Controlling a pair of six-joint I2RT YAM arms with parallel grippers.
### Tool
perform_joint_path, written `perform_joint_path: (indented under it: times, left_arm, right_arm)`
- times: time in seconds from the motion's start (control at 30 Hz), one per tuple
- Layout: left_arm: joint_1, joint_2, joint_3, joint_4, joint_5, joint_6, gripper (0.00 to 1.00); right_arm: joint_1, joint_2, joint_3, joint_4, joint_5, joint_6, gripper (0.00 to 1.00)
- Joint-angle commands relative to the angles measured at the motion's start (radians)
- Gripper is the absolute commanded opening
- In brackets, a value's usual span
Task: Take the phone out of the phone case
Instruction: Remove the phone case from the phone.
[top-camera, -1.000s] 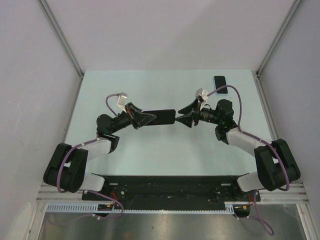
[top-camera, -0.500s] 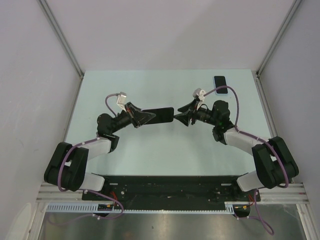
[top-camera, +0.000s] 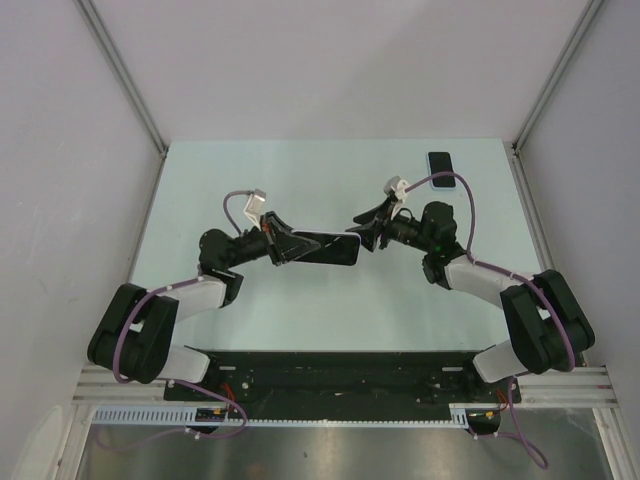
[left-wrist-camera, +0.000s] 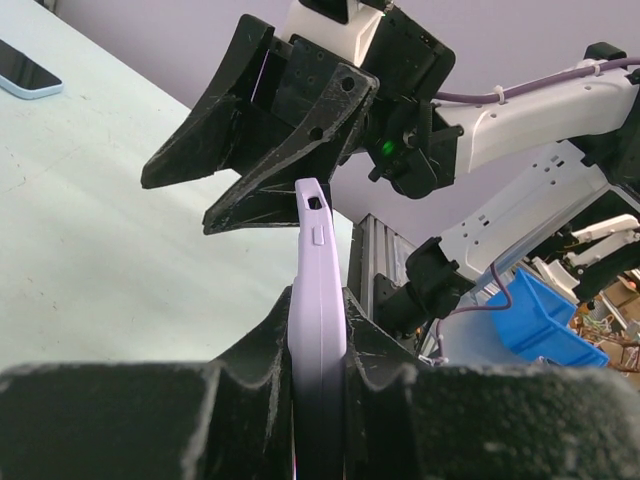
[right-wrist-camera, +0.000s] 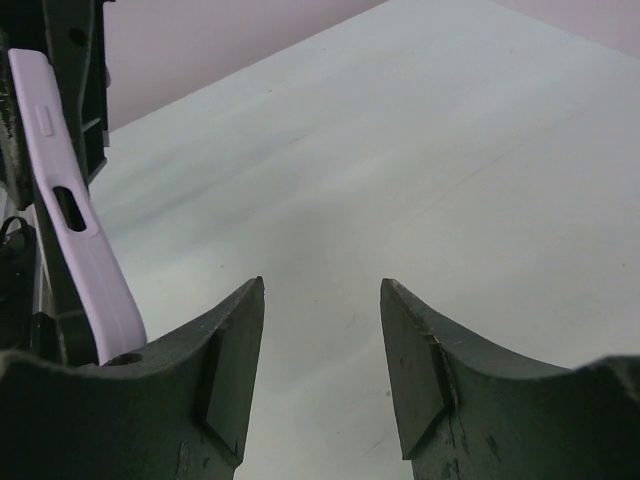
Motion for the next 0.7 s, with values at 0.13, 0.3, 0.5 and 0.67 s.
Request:
perform_joint_path:
  times: [0.13, 0.3, 0.5, 0.67]
  left_arm:
    - [0.033, -0.035, 0.0, 0.401, -0.055, 0.016, 0.0]
    - [0.081, -0.039, -0.005, 0.401, -0.07, 0.008, 0.0]
    - [0.084, -0.033, 0.009, 0.402, -0.052, -0.026, 0.0]
    - [0.082, -0.039, 0.009, 0.402, -0.047, -0.032, 0.0]
  right_arm:
    - [-0.046, -0.022, 0.003, 0.052, -0.061, 0.053, 0.54]
    - [-0.124, -0.037, 0.003, 0.071, -0.096, 0.122, 0.55]
    - [-0.147, 0.019, 0.003, 0.222, -0.309, 0.293, 0.54]
    - [-0.103, 0.03, 0.003, 0.242, -0.339, 0.295, 0.54]
